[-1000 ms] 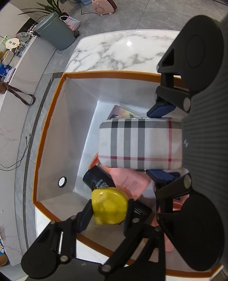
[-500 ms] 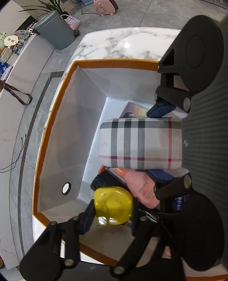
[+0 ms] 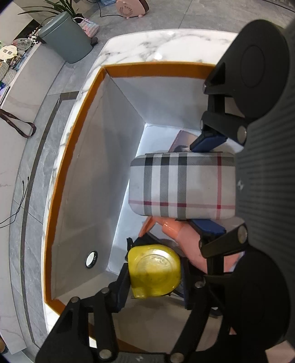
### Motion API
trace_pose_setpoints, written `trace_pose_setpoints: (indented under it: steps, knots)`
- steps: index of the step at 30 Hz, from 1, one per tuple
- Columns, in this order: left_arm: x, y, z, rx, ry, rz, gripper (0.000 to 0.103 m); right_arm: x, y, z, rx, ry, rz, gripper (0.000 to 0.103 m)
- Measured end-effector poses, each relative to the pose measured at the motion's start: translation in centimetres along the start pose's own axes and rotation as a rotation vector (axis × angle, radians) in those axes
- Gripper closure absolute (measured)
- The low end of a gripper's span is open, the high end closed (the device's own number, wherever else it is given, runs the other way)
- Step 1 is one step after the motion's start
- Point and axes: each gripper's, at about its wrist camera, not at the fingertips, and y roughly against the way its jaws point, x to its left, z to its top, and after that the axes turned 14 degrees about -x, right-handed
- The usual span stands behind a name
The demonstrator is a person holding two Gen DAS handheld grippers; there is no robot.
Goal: Organize rigid objects
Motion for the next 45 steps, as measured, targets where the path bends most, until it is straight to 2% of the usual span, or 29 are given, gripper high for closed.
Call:
trace_pose_setpoints:
  steps: [9,13,18,22,25,34,42,45]
  knots:
    - [-0.1,-0.4,0.2,0.0,0.008,0.041,0.044,-0.3,-0.5,0.3,-0.015,-0.029,0.004,0.039]
    - [-0.7,0.0,0.2,0.016,-0.015,0.038,0.036,-0.3,-0.6,0.2,-0.027,-0.029,0.007,0.038]
    - [-1.2,0.8,0.4,0.014,-0.04,0.049,0.031,-0.3,0.9,-0.1,-0.048,-0.055,0.026,0.037]
    - [-1.5,2.2,0.6,0.001,-0.036,0.049,0.023,-0.4,2.3,-0.4,-0.063,-0.067,0.048,0.037]
    - [-1.5,3.3,0.4,-0.002,-0.037,0.059,0.023,-0.4,3.5,-0.6,-0.075,-0.066,0.052,0.034]
    - [-0.7,6.1,0.5,-0.031,0.028,0.076,0.021,-1.1,7.3,-1.3,-0.091,-0.098,-0.014,0.032]
    - [-1.9,9.0,0.6,-0.061,0.12,0.074,0.013,-0.8,10.8,-2.2,-0.087,-0.16,-0.085,0.021]
    - [-2.4,10.0,0.1,-0.097,0.131,0.137,0.011,0.0,12.0,-2.7,-0.109,-0.148,-0.111,0.018]
